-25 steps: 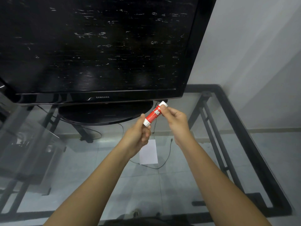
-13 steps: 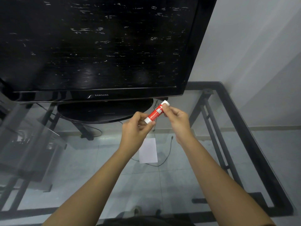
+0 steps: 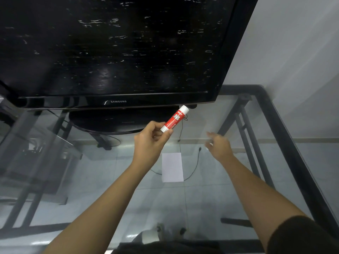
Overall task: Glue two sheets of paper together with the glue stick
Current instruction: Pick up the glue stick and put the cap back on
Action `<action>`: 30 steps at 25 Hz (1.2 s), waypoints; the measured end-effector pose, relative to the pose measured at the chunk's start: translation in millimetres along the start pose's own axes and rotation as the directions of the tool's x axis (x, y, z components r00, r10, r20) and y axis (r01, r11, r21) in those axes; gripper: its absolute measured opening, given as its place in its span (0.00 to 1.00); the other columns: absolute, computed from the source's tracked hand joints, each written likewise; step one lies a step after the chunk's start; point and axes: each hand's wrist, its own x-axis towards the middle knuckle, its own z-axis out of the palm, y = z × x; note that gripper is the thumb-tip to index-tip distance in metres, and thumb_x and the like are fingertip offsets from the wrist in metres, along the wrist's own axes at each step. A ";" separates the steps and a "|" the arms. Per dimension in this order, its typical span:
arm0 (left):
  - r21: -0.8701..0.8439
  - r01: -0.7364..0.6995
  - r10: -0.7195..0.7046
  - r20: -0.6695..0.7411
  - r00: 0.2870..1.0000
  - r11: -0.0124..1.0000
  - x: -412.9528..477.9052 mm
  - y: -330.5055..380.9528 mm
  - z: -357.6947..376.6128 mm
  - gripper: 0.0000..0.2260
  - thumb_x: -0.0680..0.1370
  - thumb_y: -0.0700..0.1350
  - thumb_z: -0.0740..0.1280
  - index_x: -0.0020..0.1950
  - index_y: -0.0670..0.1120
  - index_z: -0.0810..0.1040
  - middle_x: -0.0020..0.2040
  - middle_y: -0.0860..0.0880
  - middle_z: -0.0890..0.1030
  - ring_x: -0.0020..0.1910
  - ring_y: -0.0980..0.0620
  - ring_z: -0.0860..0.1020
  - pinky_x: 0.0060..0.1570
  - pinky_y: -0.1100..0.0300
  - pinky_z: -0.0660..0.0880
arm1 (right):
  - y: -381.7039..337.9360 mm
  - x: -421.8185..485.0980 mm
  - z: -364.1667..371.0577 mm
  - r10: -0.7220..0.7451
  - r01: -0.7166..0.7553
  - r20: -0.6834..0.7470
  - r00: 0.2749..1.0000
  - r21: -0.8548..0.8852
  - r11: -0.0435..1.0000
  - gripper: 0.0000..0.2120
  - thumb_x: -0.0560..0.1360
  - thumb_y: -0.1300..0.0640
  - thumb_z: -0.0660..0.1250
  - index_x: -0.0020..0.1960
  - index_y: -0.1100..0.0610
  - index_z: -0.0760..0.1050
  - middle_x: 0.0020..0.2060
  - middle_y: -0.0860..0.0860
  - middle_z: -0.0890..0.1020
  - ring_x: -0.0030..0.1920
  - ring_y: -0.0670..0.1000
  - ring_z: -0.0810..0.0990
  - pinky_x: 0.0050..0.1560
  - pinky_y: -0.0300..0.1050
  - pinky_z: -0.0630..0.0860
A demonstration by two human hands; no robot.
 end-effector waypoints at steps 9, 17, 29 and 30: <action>0.060 -0.041 0.041 -0.013 0.999 0.997 4.3 -6.9 -6.9 0.08 0.73 0.48 0.71 0.48 0.52 0.74 0.41 0.63 0.77 0.40 0.67 0.77 0.34 0.77 0.72 | -2.2 4.3 12.2 -0.038 0.031 -0.053 0.998 -0.114 0.993 0.15 0.79 0.61 0.58 0.64 0.60 0.72 0.61 0.61 0.76 0.59 0.60 0.75 0.60 0.48 0.71; 0.014 -0.020 0.020 0.015 1.000 1.000 9.2 -7.6 3.0 0.08 0.73 0.48 0.70 0.49 0.51 0.75 0.42 0.60 0.79 0.39 0.64 0.78 0.34 0.75 0.73 | -80.2 -8.0 -49.1 0.043 0.176 -0.220 0.975 0.872 0.457 0.22 0.73 0.55 0.69 0.66 0.50 0.70 0.51 0.40 0.80 0.49 0.32 0.77 0.42 0.24 0.72; 0.108 -0.094 0.080 0.125 0.989 0.990 12.3 -1.9 3.9 0.14 0.72 0.47 0.71 0.55 0.44 0.78 0.46 0.55 0.77 0.42 0.62 0.77 0.37 0.74 0.75 | -75.4 -12.5 -65.0 -0.104 0.220 -0.194 0.975 0.846 0.486 0.13 0.72 0.60 0.70 0.54 0.47 0.79 0.47 0.39 0.81 0.49 0.34 0.79 0.40 0.26 0.74; 0.113 -0.099 0.085 0.126 0.988 0.989 12.9 -1.4 3.1 0.14 0.72 0.46 0.71 0.56 0.44 0.78 0.47 0.54 0.78 0.42 0.61 0.77 0.38 0.72 0.75 | -75.4 -12.1 -65.8 -0.116 0.226 -0.194 0.974 0.837 0.498 0.13 0.72 0.60 0.70 0.54 0.47 0.79 0.46 0.39 0.81 0.49 0.34 0.78 0.40 0.26 0.74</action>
